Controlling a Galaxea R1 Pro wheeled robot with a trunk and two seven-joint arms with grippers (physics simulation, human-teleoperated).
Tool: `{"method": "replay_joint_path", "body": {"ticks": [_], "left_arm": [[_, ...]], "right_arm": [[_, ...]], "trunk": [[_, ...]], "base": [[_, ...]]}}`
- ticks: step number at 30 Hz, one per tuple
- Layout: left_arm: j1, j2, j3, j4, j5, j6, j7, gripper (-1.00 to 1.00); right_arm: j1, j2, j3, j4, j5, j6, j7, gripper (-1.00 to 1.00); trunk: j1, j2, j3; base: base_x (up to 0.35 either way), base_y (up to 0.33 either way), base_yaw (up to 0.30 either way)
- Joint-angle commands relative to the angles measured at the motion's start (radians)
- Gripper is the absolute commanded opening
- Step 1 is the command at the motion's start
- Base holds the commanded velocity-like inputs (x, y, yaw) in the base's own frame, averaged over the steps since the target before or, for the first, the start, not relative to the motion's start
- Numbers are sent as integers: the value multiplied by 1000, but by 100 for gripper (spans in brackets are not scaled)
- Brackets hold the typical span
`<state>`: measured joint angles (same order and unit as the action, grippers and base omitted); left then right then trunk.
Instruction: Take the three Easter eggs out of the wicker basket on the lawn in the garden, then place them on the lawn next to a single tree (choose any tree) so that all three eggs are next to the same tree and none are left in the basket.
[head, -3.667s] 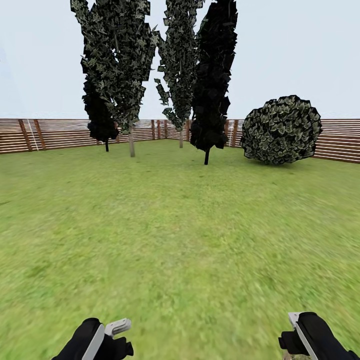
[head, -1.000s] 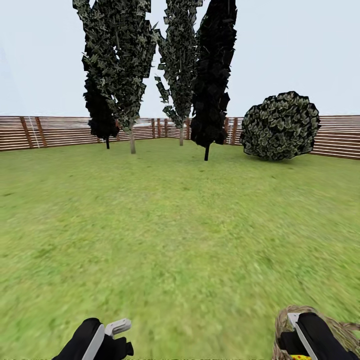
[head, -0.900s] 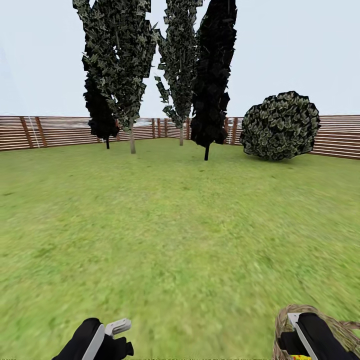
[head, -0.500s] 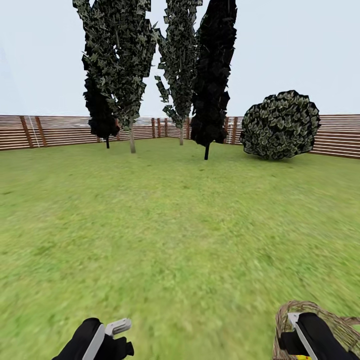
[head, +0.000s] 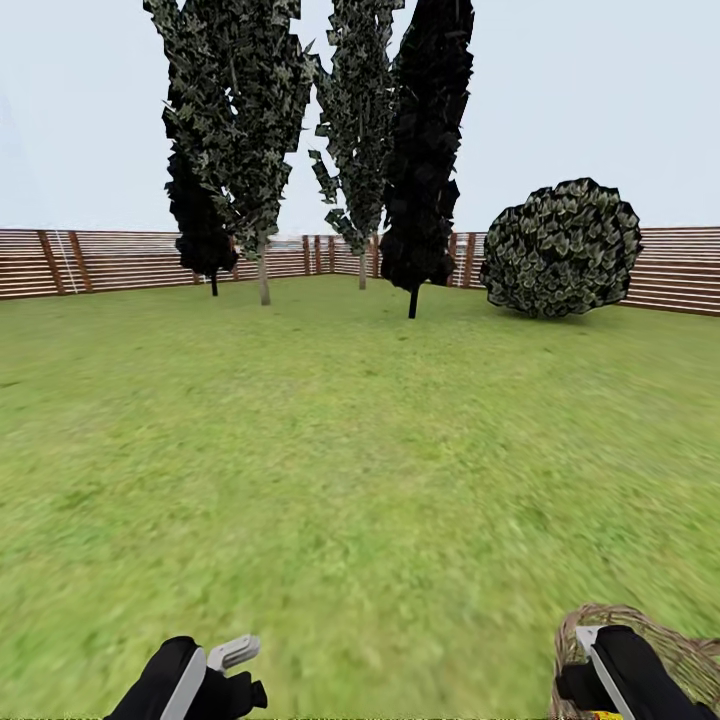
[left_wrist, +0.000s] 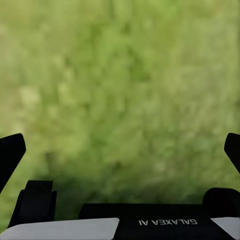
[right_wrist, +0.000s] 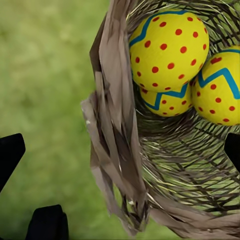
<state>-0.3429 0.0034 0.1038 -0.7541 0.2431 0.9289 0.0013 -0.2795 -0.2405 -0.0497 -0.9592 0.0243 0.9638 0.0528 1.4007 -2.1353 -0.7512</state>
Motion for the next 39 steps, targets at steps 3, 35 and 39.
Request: {"method": "replay_joint_path", "body": {"ticks": [3,35,39], "left_arm": [[-1,0,1,-1,2,4,0,100],[0,0,2,-1,5,4,0,100],[0,0,2,-1,5,-20,0,100]], "right_arm": [[0,2,0,-1,4,4,4,100],[0,2,-2,4,2,4,5,-100],[-1,3,-1,5,5,4,5,-100]], "trunk": [[11,-22,-11],[115,-211,-96],[115,-211,-96]], "base": [[1,0,0],[0,0,0],[0,0,0]]}}
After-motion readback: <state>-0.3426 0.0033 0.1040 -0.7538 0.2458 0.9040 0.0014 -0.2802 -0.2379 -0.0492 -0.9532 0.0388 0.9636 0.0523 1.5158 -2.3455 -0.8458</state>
